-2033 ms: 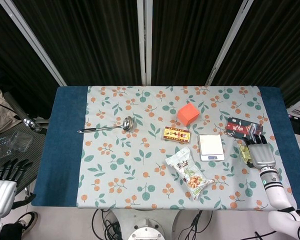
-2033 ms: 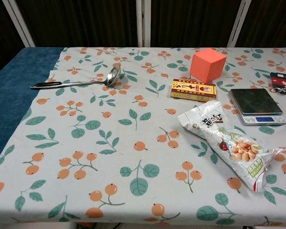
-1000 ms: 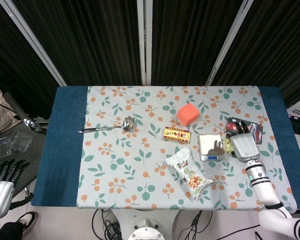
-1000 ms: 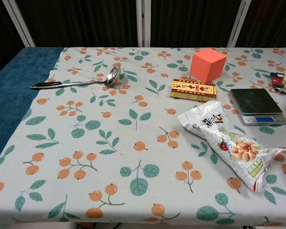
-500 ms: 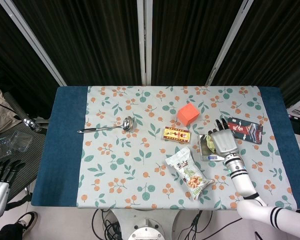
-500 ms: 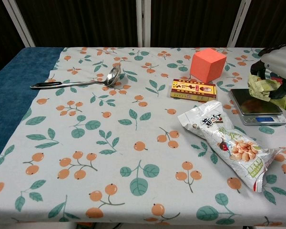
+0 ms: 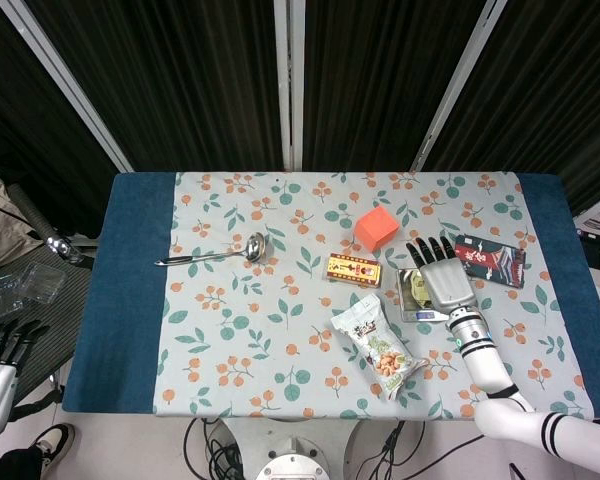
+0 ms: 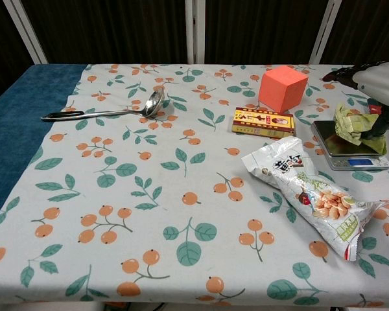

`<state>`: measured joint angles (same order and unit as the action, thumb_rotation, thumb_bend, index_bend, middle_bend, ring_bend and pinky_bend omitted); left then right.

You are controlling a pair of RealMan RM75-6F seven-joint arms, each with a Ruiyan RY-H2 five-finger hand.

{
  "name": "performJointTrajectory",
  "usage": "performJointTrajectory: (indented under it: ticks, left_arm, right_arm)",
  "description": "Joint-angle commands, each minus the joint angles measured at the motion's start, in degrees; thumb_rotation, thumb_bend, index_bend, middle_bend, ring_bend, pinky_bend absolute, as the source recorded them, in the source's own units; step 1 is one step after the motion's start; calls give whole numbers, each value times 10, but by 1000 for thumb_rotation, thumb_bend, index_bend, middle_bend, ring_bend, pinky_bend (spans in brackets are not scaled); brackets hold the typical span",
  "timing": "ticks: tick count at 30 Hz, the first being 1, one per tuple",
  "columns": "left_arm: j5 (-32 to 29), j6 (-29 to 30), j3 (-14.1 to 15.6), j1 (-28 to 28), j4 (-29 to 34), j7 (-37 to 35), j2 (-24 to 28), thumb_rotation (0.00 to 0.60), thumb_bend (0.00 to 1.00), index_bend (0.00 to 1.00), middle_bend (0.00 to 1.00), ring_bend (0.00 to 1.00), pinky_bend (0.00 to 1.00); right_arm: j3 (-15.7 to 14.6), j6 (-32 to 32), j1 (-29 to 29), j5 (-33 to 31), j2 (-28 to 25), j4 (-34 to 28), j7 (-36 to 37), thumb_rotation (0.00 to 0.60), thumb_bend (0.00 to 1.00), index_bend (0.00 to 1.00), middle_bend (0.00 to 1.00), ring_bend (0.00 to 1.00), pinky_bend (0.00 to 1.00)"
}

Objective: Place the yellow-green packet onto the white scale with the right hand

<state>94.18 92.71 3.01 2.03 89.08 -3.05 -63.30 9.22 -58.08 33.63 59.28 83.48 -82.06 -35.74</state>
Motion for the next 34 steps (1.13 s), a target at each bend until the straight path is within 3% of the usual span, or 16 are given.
performJointTrajectory:
  ticks: [1,6,10,17,21,26,29,34]
  left_arm:
    - [1,1,0,1,0,1,0,600,36,156,92,0,56]
    - [1,4,0,3,1,2,-1,600,36,156,92,0,56]
    - [2,4,0,3,1,4,-1,600,36,156,92,0,56]
    - [6,9,1,6,6,10,-1,600,36,156,92,0,56]
    - [9,9,1,5,14,18,2,600,36,155,93,0,56]
    - [13,13,-2,4,16,23,2,600,36,155,92,0,56]
    - [12,12,-2,4,16,24,1,600,36,155,92,0,56]
    - [17,9,-1,1,18,29,1,600,36,156,92,0,56]
  right_arm:
    - [0,-6,-3,4,-5,-3,16,600,108,0,1,0,0]
    - [-5,-21,-19,15,-40,-40,40,600,101,0,0,0,0]
    - [-22,-53,-52,47,-99,-96,79,600,101,0,0,0,0]
    - [-71,-181,-154,180,-181,-128,230,600,91,0,0,0,0]
    - [-102,-289,-230,242,-180,-67,319,600,85,0,0,0,0]
    - [-114,-386,-303,267,-121,69,413,600,74,0,0,0,0]
    - [-111,-392,-330,251,-86,138,455,600,73,0,0,0,0]
    - [-111,-360,-338,245,-73,186,498,600,72,0,0,0,0]
